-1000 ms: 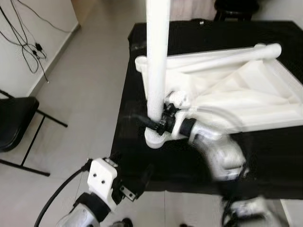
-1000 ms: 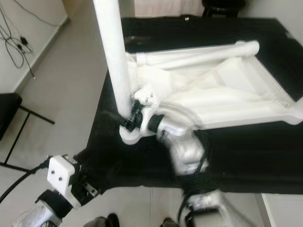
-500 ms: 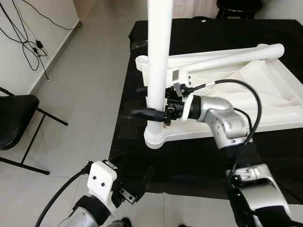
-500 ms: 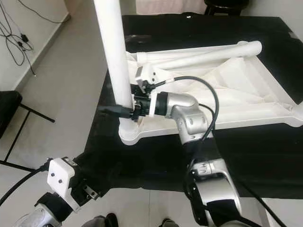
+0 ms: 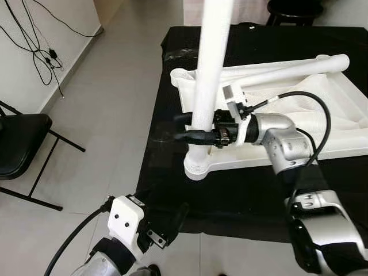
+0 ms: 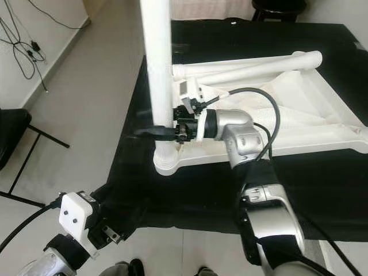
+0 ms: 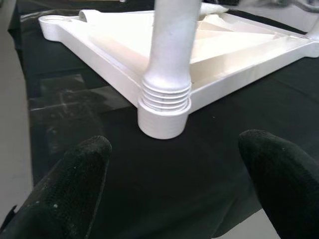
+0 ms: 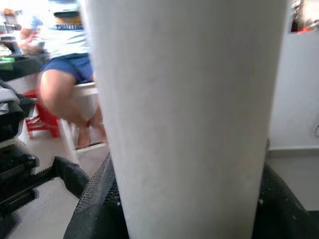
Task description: Building children table
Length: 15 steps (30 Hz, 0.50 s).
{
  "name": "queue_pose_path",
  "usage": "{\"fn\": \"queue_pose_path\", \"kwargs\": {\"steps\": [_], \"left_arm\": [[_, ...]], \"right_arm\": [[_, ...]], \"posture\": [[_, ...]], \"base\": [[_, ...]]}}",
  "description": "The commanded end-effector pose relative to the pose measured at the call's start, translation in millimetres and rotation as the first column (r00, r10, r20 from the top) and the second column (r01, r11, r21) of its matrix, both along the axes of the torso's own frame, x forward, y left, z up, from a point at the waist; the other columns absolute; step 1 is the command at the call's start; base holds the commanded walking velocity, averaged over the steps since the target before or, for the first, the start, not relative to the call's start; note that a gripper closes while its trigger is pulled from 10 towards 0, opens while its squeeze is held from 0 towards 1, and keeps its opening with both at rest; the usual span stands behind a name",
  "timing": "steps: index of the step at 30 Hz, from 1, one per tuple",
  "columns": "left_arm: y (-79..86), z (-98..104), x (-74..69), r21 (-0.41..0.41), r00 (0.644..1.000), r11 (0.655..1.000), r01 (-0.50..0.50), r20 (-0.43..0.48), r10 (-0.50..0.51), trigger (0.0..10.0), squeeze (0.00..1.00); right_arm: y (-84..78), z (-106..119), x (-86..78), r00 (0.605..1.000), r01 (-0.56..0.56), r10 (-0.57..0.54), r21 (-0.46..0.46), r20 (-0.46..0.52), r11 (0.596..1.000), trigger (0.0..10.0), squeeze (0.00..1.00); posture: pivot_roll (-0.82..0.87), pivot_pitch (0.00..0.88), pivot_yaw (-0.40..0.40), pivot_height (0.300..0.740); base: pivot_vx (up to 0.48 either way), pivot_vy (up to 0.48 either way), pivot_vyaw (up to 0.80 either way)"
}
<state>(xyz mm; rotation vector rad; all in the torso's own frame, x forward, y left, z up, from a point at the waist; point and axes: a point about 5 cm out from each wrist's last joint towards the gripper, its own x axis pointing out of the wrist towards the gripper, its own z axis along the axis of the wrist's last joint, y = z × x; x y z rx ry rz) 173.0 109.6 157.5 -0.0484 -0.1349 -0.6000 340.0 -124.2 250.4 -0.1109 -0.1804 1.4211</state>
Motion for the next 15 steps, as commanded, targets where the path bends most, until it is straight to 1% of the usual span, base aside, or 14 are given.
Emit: {"fn": "queue_pose_path", "kwargs": {"steps": [1, 2, 3, 4, 5, 6, 7, 8, 9, 10, 11, 13, 15], "left_arm": [[-0.1, -2.7, -2.0, 0.009, 1.0, 1.0, -0.002, -0.015, 0.002, 10.0, 0.0], [0.1, -2.8, -2.0, 0.009, 1.0, 1.0, -0.002, -0.015, 0.002, 10.0, 0.0], [1.6, -3.1, -2.1, 0.011, 1.0, 1.0, -0.002, -0.015, 0.003, 10.0, 0.0], [1.6, -3.1, -2.1, 0.011, 1.0, 1.0, -0.002, -0.015, 0.003, 10.0, 0.0], [3.3, -3.4, -2.0, 0.012, 1.0, 1.0, -0.003, -0.015, 0.004, 10.0, 0.0], [3.3, -3.4, -2.0, 0.012, 1.0, 1.0, -0.003, -0.015, 0.004, 10.0, 0.0], [4.6, -3.4, -1.5, 0.014, 1.0, 1.0, -0.004, -0.015, 0.004, 10.0, 0.0], [5.6, -3.9, -0.7, 0.017, 1.0, 1.0, -0.004, -0.014, 0.004, 10.0, 0.0], [5.6, -3.9, -0.7, 0.017, 1.0, 1.0, -0.004, -0.014, 0.004, 10.0, 0.0], [6.1, -4.4, 0.1, 0.019, 1.0, 1.0, -0.004, -0.014, 0.004, 10.0, 0.0], [6.3, -4.9, 0.7, 0.021, 1.0, 1.0, -0.004, -0.014, 0.004, 10.0, 0.0], [6.3, -4.9, 0.7, 0.021, 1.0, 1.0, -0.004, -0.014, 0.004, 10.0, 0.0], [6.3, -6.0, 1.4, 0.024, 1.0, 1.0, -0.003, -0.015, 0.003, 10.0, 0.0]], "right_arm": [[-7.0, -11.5, 1.1, 0.997, 0.062, -0.063, -0.012, -0.047, 0.998, 0.0, 0.0], [-8.0, -15.4, -0.5, 0.991, 0.126, -0.127, -0.013, -0.033, 0.992, 0.0, 0.0], [-0.8, -31.8, -4.3, 0.952, 0.294, -0.296, -0.045, -0.071, 0.955, 0.0, 0.0], [-0.8, -31.8, -4.3, 0.952, 0.294, -0.296, -0.045, -0.071, 0.955, 0.0, 0.0], [4.4, -44.9, -8.2, 0.892, 0.44, -0.445, -0.077, -0.079, 0.895, 0.0, 0.0], [4.4, -44.9, -8.2, 0.892, 0.44, -0.445, -0.077, -0.079, 0.895, 0.0, 0.0], [6.0, -63.4, -16.4, 0.749, 0.644, -0.657, -0.138, -0.083, 0.752, 0.0, 0.0], [4.8, -77.1, -26.9, 0.608, 0.773, -0.79, -0.167, -0.078, 0.612, 0.0, 0.0], [4.8, -77.1, -26.9, 0.608, 0.773, -0.79, -0.167, -0.078, 0.612, 0.0, 0.0], [4.8, -83.1, -32.3, 0.527, 0.829, -0.846, -0.175, -0.079, 0.532, 0.0, 0.0], [4.9, -86.4, -34.8, 0.488, 0.851, -0.869, -0.176, -0.084, 0.495, 0.0, 0.0], [4.9, -86.4, -34.8, 0.488, 0.851, -0.869, -0.176, -0.084, 0.495, 0.0, 0.0], [15.7, -82.7, -29.4, 0.53, 0.829, -0.843, -0.153, -0.093, 0.538, 0.0, 0.0]], "posture": [[0.0, 0.24, 0.017, 0.74], [0.0, 0.24, 0.017, 0.74], [0.0, 0.235, 0.012, 0.74], [0.0, 0.235, 0.012, 0.74], [-0.01, 0.237, 0.016, 0.74], [-0.01, 0.237, 0.016, 0.74], [-0.01, 0.238, 0.022, 0.74], [-0.01, 0.227, 0.026, 0.74], [-0.01, 0.227, 0.026, 0.74], [-0.01, 0.221, 0.027, 0.74], [-0.01, 0.216, 0.03, 0.74], [-0.01, 0.216, 0.03, 0.74], [0.0, 0.206, 0.027, 0.74]], "base": [[0.0, 0.0, 0.0], [0.0, 0.0, 0.0], [0.0, 0.0, 0.0], [0.0, 0.0, 0.0], [0.0, 0.0, 0.0], [0.0, 0.0, 0.0], [0.0, 0.0, 0.0], [0.0, 0.0, 0.0], [0.0, 0.0, 0.0], [0.0, 0.0, 0.0], [0.0, 0.0, 0.0], [0.0, 0.0, 0.0], [0.0, 0.0, 0.0]]}}
